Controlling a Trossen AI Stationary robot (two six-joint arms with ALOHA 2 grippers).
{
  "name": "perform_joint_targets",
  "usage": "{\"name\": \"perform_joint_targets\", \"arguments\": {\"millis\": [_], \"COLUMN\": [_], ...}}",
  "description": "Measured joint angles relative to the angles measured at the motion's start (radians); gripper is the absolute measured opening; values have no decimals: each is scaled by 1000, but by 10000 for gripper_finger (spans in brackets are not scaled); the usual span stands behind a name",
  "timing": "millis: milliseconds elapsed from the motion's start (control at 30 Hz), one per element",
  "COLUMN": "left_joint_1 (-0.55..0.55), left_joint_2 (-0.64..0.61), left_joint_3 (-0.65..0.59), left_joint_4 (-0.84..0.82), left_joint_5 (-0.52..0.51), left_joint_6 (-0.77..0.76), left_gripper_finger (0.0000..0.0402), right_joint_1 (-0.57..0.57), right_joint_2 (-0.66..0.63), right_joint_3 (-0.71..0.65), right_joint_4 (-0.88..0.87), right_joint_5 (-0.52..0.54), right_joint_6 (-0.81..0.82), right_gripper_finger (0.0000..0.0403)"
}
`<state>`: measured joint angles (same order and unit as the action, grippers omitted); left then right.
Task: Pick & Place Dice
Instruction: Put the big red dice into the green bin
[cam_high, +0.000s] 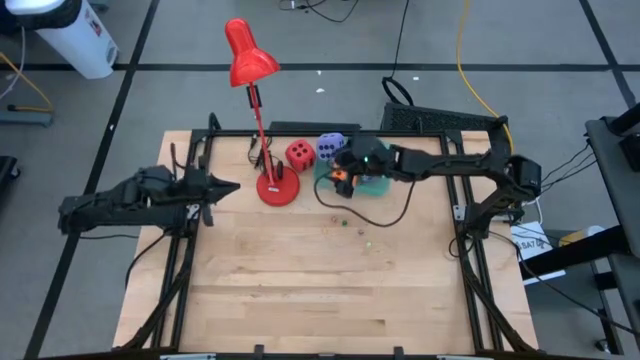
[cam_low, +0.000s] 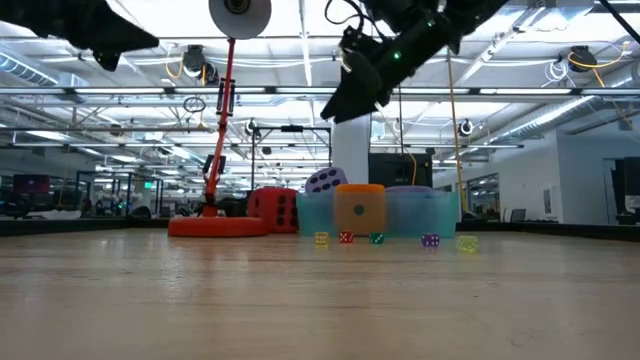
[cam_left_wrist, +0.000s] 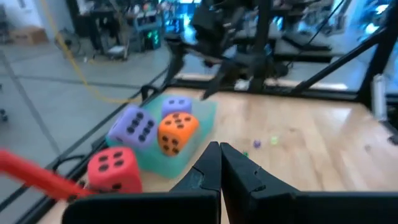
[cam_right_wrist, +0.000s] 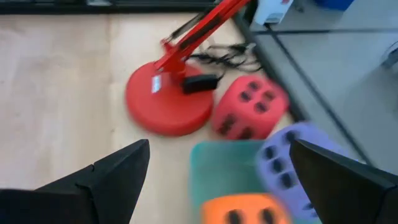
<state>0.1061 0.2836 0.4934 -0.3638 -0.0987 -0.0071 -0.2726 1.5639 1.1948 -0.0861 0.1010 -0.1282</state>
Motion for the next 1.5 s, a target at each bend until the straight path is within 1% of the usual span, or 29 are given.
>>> {"name": "perform_joint_targets", "arguments": {"millis": [67, 100, 167, 200, 300, 467, 533, 600, 700, 800, 967, 1033, 1100, 1167, 1200, 1267, 1367, 1433, 1500], "left_joint_1": [15, 21, 27, 28, 27, 27, 27, 27, 27, 27, 27, 27, 27, 27, 27, 27, 27, 27, 27], "left_joint_2": [4, 13, 41, 54, 88, 130, 136, 136, 136, 136, 136, 136, 136, 136, 136, 136, 136, 136, 136], "left_joint_3": [0, 0, 0, 0, -1, -1, -1, -1, -1, -1, -1, -1, -1, -1, -1, -1, -1, -1, -1], "left_joint_4": [24, 30, 39, 31, 28, 24, 24, 24, 24, 24, 24, 22, 18, 14, 14, 12, -5, -6, -5], "left_joint_5": [42, 54, 64, 64, 64, 63, 64, 63, 63, 63, 63, 63, 63, 63, 64, 64, 64, 65, 65], "left_joint_6": [5, 2, -2, -5, -6, -17, -22, -32, -49, -58, -77, -83, -93, -101, -101, -108, -109, -112, -115], "left_gripper_finger": [1, 1, 1, 0, 2, 10, 8, 3, 5, 13, 9, 4, 4, 10, 13, 17, 14, 8, 4], "right_joint_1": [-26, -41, -71, -81, -111, -157, -168, -175, -180, -182, -190, -192, -192, -192, -193, -199, -198, -196, -195], "right_joint_2": [0, 1, 11, 28, 94, 273, 341, 398, 461, 513, 603, 637, 666, 702, 713, 726, 750, 759, 758], "right_joint_3": [51, 88, 177, 231, 387, 646, 713, 766, 836, 861, 859, 860, 860, 860, 860, 859, 860, 860, 860], "right_joint_4": [-43, -83, -162, -198, -340, -534, -537, -535, -531, -481, -315, -230, -180, -125, -120, -144, -182, -248, -294], "right_joint_5": [-12, -38, -78, -81, -84, -132, -132, -158, -184, -183, -116, -44, 67, 106, 102, 61, 21, -6, -56], "right_joint_6": [-58, -88, -128, -140, -216, -349, -413, -473, -524, -519, -432, -421, -403, -396, -393, -389, -380, -376, -366], "right_gripper_finger": [377, 377, 377, 377, 377, 377, 377, 378, 387, 398, 397, 396, 395, 390, 384, 366, 331, 307, 287]}}
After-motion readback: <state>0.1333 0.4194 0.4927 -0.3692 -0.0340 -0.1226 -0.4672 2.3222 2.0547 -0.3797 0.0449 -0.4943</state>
